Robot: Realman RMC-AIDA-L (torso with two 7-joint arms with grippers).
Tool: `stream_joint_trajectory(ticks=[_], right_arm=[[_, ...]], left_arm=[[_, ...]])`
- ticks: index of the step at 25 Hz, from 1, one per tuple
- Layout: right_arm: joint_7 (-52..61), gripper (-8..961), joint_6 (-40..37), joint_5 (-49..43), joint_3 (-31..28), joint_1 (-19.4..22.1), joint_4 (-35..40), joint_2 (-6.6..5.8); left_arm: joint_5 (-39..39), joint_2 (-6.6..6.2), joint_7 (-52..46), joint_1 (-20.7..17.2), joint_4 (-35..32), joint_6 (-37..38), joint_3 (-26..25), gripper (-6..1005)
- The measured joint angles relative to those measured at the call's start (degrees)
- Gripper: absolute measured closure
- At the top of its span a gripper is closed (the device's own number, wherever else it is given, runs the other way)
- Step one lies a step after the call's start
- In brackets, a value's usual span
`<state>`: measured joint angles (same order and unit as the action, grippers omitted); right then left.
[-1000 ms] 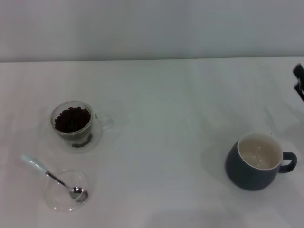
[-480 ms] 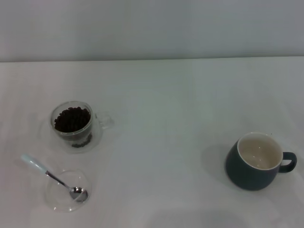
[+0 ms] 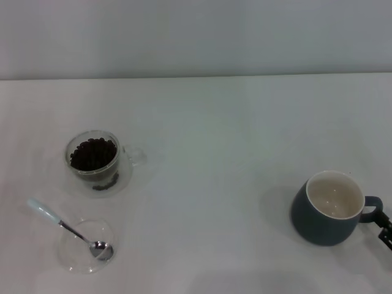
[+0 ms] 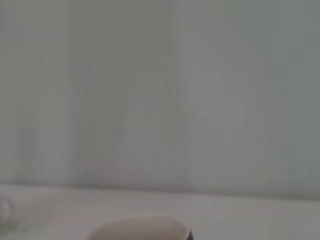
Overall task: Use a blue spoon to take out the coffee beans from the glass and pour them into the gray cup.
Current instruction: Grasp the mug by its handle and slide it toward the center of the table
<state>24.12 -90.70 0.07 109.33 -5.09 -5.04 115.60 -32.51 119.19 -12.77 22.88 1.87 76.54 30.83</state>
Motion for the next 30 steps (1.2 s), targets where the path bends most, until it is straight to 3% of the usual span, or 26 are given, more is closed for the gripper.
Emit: stream_joint_trajectory(ticks=[17,30], right_arm=[[-1.9,280,12.5,-0.3,0.4,-0.1,6.2,0.06],[-1.9,286,12.5,0.2,-0.1,-0.2,7.4,0.07]], left_arm=[[-0.2,-0.1,-2.2,-0.1,-0.7,0.4,0.1,110],[-0.1,-0.1,-2.1,0.3,-0.7,0.0,0.1,111]])
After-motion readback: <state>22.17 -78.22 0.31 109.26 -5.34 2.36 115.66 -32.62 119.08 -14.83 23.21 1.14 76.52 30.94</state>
